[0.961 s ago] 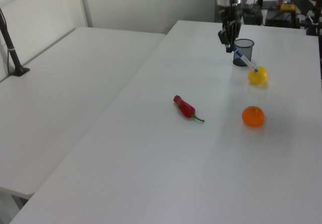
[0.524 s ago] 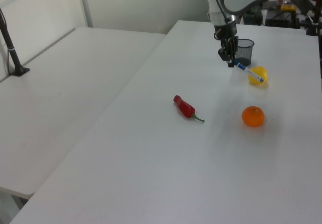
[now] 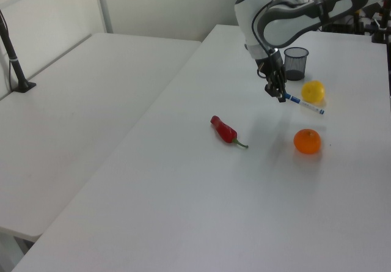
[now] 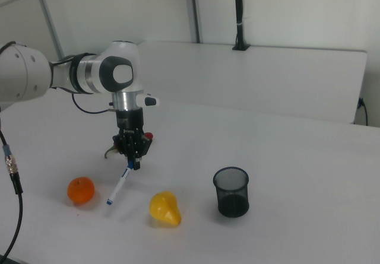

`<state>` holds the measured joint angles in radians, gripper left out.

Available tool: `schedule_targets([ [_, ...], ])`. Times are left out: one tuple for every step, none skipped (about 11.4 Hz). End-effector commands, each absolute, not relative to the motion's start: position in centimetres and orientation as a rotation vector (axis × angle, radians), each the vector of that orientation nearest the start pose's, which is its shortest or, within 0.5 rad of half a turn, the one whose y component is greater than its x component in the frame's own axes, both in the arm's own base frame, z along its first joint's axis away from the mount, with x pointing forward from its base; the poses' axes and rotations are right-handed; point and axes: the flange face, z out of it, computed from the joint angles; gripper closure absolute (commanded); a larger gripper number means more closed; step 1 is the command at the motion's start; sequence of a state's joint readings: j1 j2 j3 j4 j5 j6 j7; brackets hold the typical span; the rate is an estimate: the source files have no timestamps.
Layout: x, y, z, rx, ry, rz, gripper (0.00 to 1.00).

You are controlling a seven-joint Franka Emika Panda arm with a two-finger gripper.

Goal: Take marker pen
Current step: 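Lower the marker onto the table and open the gripper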

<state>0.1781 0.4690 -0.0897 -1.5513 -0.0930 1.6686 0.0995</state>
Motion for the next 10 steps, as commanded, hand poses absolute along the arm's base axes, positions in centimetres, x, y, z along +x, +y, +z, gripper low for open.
schedule_targets([
  [63.4, 6.8, 34.3, -3.282, -0.109, 0.62, 0.93],
  [63.5, 7.0, 33.3, -3.283, -0.11, 0.639, 0.91],
  [63.4, 7.3, 32.7, -3.282, -0.122, 0.651, 0.91],
  [63.4, 7.3, 32.7, -3.285, -0.123, 0.652, 0.89],
  [63.4, 7.3, 32.7, -3.285, -0.123, 0.652, 0.82],
  [63.5, 7.2, 32.7, -3.285, -0.121, 0.649, 0.62],
  [63.5, 7.2, 32.7, -3.285, -0.129, 0.65, 0.39],
  [63.5, 7.2, 32.8, -3.287, -0.133, 0.648, 0.17],
  [63.6, 7.0, 32.8, -3.292, -0.133, 0.645, 0.0],
  [63.7, 7.0, 33.2, -3.293, -0.133, 0.636, 0.0],
])
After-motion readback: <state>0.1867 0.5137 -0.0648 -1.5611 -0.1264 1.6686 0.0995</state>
